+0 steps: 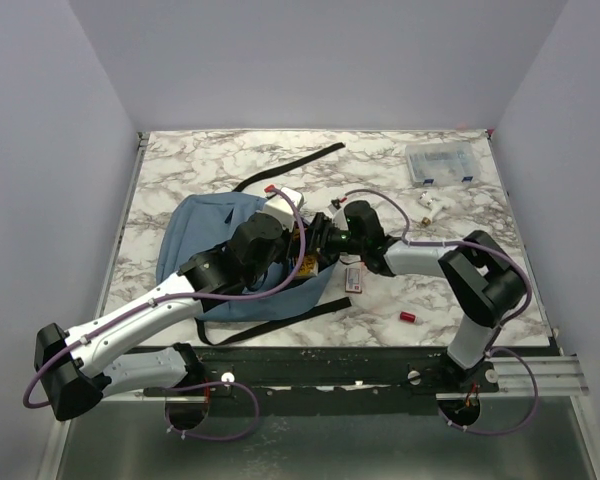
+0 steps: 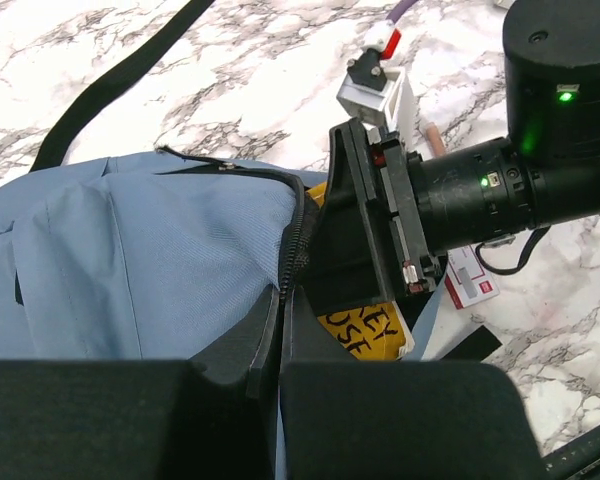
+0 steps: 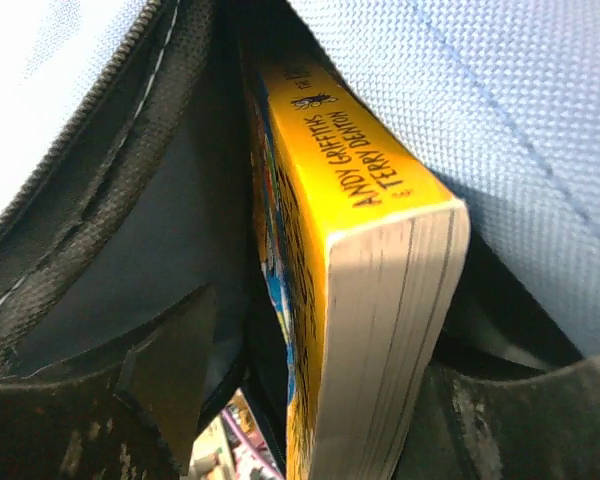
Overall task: Pack the student bag
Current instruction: Place the book in the student bag.
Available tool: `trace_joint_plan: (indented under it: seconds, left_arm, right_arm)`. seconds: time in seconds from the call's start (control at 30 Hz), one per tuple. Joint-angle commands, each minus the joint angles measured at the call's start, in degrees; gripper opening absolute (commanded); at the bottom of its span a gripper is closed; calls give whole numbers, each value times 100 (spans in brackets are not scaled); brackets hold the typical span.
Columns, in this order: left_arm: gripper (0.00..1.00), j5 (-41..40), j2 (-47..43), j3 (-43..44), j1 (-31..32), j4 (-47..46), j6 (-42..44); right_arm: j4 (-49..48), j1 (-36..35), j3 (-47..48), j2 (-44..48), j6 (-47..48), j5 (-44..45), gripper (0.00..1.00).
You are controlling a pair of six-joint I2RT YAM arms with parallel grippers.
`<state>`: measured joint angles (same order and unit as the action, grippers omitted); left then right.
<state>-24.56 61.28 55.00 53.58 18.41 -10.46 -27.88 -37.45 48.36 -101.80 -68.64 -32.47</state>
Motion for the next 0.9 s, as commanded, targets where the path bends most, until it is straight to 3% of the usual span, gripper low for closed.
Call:
trace_joint_plan:
  seconds: [0.0, 0.2, 0.3, 0.33, 0.37, 0.43, 0.47, 0.6, 0.77, 0.87]
  left_arm:
    - [0, 13, -132, 87, -31, -526, 22]
    - [0, 12, -215, -7, -67, -592, 35]
    - [0, 34, -255, -41, -74, -592, 53]
    - [0, 43, -281, -55, -76, -593, 48]
    - [0, 82, -304, -75, -76, -591, 34]
    - [0, 192, -319, -77, -76, -598, 16]
    - [0, 248, -317, -65, -74, -606, 1]
    - [0, 605, -134, 65, -75, -646, -137]
    - [0, 1096, 149, 255, -76, -742, -402]
    - [0, 1021, 170, 221, -76, -750, -431]
  right_arm:
    - [685, 76, -57, 528, 805, 717, 67]
    - [511, 190, -535, 795, 810, 349, 65]
    - [305, 198, -888, 1030, 721, 408, 52]
    - [122, 196, -975, 1069, 737, 374, 47]
    - [-41, 194, -1046, 1055, 719, 340, 36]
    - [-564, 183, -1114, 910, 360, 154, 3]
    - [-1011, 148, -1145, 810, 106, 79, 0]
    - [-2634, -239, -1095, 444, -1021, 63, 0]
    - [-2747, -382, -668, -112, -1135, 141, 0]
    - [-2740, -131, -1049, 43, -1057, 65, 34]
